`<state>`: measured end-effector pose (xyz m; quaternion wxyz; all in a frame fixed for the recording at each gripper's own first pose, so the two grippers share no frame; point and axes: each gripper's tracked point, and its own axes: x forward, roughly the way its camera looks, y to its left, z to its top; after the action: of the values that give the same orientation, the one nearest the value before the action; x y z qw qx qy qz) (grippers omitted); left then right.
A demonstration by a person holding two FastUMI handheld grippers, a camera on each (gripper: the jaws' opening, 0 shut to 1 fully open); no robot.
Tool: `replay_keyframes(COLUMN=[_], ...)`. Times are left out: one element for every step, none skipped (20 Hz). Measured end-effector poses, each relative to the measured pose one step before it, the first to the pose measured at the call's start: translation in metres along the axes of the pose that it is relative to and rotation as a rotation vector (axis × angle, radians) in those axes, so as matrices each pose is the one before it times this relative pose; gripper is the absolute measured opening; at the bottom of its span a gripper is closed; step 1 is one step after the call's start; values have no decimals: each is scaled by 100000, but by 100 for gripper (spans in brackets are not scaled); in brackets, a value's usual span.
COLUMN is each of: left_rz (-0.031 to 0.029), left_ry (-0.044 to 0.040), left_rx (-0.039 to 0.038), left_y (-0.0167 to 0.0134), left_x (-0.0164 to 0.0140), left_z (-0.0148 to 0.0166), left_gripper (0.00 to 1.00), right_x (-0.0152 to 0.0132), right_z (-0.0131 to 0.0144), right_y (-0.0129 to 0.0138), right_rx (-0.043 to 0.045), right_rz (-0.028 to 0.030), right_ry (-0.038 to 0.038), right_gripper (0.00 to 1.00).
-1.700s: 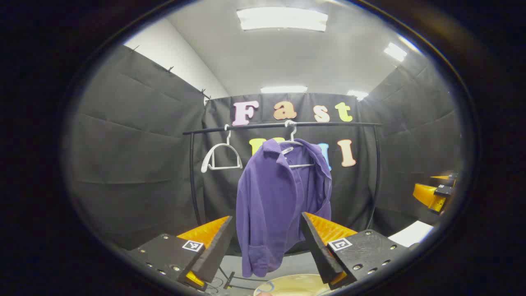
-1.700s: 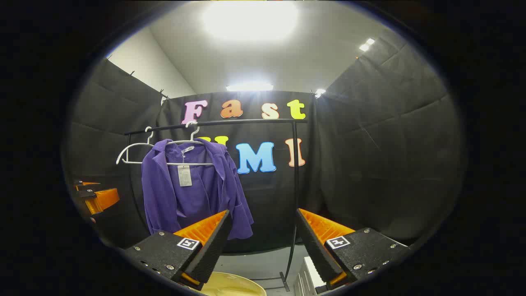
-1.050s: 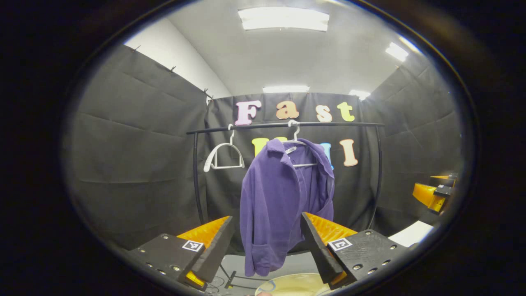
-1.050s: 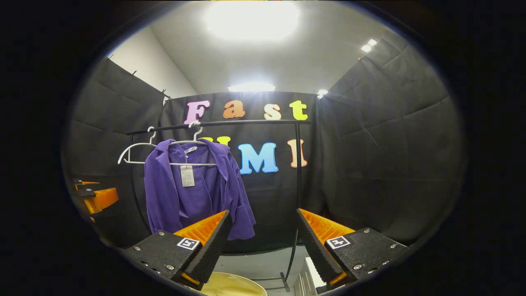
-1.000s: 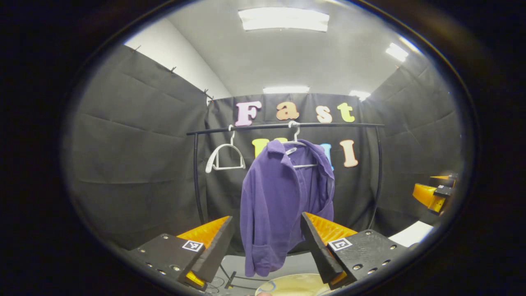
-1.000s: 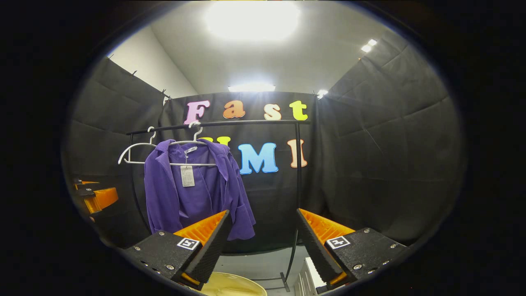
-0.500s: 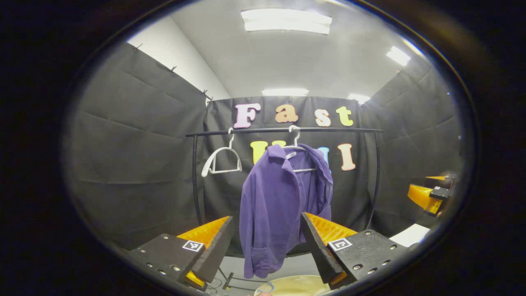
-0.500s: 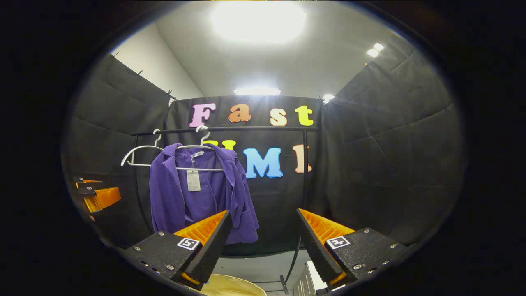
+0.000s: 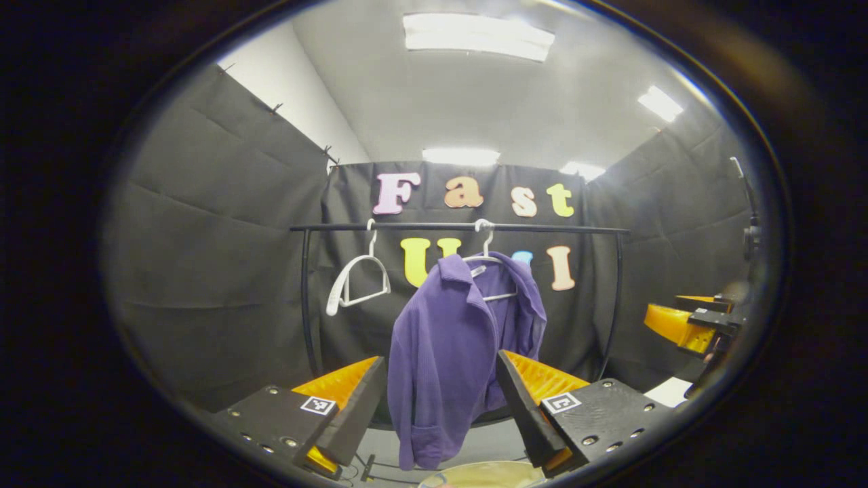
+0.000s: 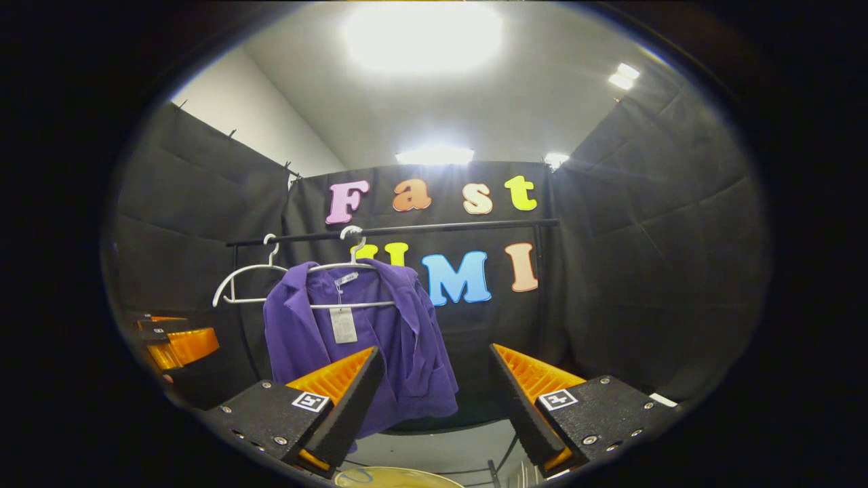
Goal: Grasp the clothes on the hanger with both hands and then place them into the laundry hamper below.
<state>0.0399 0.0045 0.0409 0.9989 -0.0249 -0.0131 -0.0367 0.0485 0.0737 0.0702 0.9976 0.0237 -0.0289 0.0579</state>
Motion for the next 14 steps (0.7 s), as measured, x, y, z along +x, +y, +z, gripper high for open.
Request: replay_keyframes(left_rz=[-578, -268, -217, 38, 140, 711, 1217, 1364, 885, 769, 1379, 1467, 1318, 1094], left_ry=[-230, -242, -37, 173, 409, 330, 707, 508, -159, -492, -334, -136, 126, 49], left_rx=[439, 420, 216, -243, -654, -811, -713, -620, -379, 52, 447, 532, 315, -162], left_y=[-536, -467, -431, -491, -519, -416, -292, -240, -305, -315, -273, -213, -339, -357], left_x=[722, 865, 754, 918, 961, 967, 876, 943, 978, 803, 1042, 1011, 960, 914], left_z=[307, 234, 42, 12, -349, -74, -105, -40, 89, 194, 36, -2, -100, -86], left_gripper=[94, 94, 94, 99, 99, 99, 99, 99, 99, 99, 99, 99, 99, 99], right_x=[896, 937, 969, 1131, 1221, 1287, 1183, 1384, 1325, 1476, 1348, 1193, 1274, 1193], right_z=[464, 347, 356, 154, 154, 111, 82, 110, 57, -128, -95, -176, -227, -369], right_y=[-179, -277, -137, 109, 17, -158, -146, -61, -307, -236, -172, -179, -188, -220], right_rx=[393, 421, 710, 937, 815, 777, 923, 760, 589, 606, 795, 810, 840, 959], right_rz=[116, 86, 761, 1606, 1986, 1500, 1896, 2148, 1531, 1238, 1569, 1759, 1517, 1310], right_ry=[-1215, -949, -736, -538, -308, -12, 84, -218, -14, 323, 313, 328, 616, 687], right_gripper=[96, 96, 96, 96, 96, 96, 95, 95, 95, 95, 95, 95, 95, 95])
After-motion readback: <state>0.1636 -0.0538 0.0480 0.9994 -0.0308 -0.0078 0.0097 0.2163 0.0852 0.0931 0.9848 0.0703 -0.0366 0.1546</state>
